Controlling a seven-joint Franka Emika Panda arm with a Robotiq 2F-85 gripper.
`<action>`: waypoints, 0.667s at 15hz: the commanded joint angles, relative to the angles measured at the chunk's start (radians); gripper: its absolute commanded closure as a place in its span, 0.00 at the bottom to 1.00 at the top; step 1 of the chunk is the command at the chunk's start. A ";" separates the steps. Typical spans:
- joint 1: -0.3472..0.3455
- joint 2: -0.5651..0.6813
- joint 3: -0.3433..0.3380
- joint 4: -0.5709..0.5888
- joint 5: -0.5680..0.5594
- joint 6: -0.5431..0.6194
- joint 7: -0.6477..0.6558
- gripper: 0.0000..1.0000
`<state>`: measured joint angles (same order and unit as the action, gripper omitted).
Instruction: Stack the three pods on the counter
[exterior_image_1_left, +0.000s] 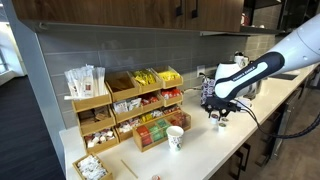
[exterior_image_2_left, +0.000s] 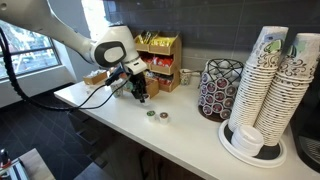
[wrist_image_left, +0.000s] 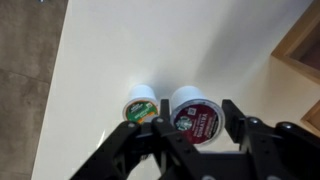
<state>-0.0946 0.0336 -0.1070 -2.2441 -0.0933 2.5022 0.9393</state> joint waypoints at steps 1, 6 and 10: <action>-0.019 -0.017 -0.024 0.013 -0.035 -0.014 0.019 0.71; -0.040 0.022 -0.046 0.040 -0.011 -0.036 0.006 0.71; -0.047 0.034 -0.060 0.043 0.006 -0.073 -0.016 0.71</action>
<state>-0.1355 0.0507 -0.1591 -2.2229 -0.1022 2.4770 0.9395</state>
